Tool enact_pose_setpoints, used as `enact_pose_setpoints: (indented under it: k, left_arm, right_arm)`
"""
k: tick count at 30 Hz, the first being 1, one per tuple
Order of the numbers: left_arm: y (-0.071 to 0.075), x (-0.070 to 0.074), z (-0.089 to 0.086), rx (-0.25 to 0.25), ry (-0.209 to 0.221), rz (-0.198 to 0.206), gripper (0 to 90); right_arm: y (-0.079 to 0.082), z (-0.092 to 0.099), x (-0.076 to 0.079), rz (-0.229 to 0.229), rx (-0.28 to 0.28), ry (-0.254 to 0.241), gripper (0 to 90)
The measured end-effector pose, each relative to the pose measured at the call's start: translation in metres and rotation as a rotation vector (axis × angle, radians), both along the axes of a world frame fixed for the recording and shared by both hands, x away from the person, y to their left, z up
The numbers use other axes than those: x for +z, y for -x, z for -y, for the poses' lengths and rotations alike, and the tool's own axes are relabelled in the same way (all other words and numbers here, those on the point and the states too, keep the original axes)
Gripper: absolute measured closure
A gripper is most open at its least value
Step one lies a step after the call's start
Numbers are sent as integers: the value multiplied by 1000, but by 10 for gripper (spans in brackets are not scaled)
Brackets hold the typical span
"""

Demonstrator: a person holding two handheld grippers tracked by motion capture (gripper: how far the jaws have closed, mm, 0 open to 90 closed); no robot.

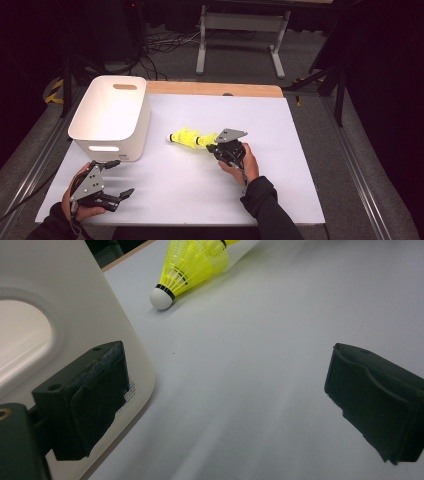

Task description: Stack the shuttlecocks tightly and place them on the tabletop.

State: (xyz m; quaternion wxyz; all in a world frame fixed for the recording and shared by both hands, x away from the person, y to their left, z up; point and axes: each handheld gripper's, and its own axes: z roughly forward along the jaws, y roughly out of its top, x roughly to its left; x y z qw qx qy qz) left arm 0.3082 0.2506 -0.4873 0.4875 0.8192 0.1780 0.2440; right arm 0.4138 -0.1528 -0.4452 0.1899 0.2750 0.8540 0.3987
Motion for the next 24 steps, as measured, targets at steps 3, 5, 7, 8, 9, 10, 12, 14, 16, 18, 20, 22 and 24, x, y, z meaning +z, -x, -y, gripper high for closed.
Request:
enact_pose_setpoints:
  k: [3, 5, 7, 8, 9, 10, 12, 14, 16, 18, 20, 22, 24]
  left_arm:
    - [0, 0, 0, -1, 1, 0, 48]
    - [0, 0, 0, -2, 2, 1, 48]
    - [0, 0, 0, -5, 1, 4, 48]
    - [0, 0, 0, -7, 0, 5, 48]
    - [0, 0, 0, -8, 0, 4, 49]
    - [0, 0, 0, -9, -2, 4, 49]
    - [0, 0, 0, -12, 0, 3, 49]
    - [0, 0, 0, -14, 1, 0, 49]
    - [1, 0, 0, -15, 0, 0, 49]
    - [1, 0, 0, -19, 0, -4, 50]
    - [1, 0, 0, -22, 1, -4, 50]
    - [1, 0, 0, -21, -2, -1, 50]
    - [1, 0, 1, -24, -6, -1, 51]
  right_arm:
    - [-6, -4, 0, -8, -3, -2, 900]
    - [-8, -7, -1, -11, 1, -3, 900]
    - [-10, -10, -2, -14, 5, 1, 900]
    - [-11, -12, -2, -15, 7, 0, 900]
    - [-12, -13, -3, -17, 11, -2, 900]
    - [-13, -14, -3, -18, 12, -4, 900]
    - [-14, -16, -3, -21, 16, -11, 900]
    - [-16, -20, -5, -28, 23, -23, 900]
    - [-16, -21, -5, -30, 27, -24, 900]
    - [-15, -24, -6, -35, 38, -28, 900]
    - [-14, -26, -7, -41, 52, -38, 900]
    - [-10, -28, -6, -41, 69, -46, 900]
    - [-8, -30, -8, -47, 81, -46, 900]
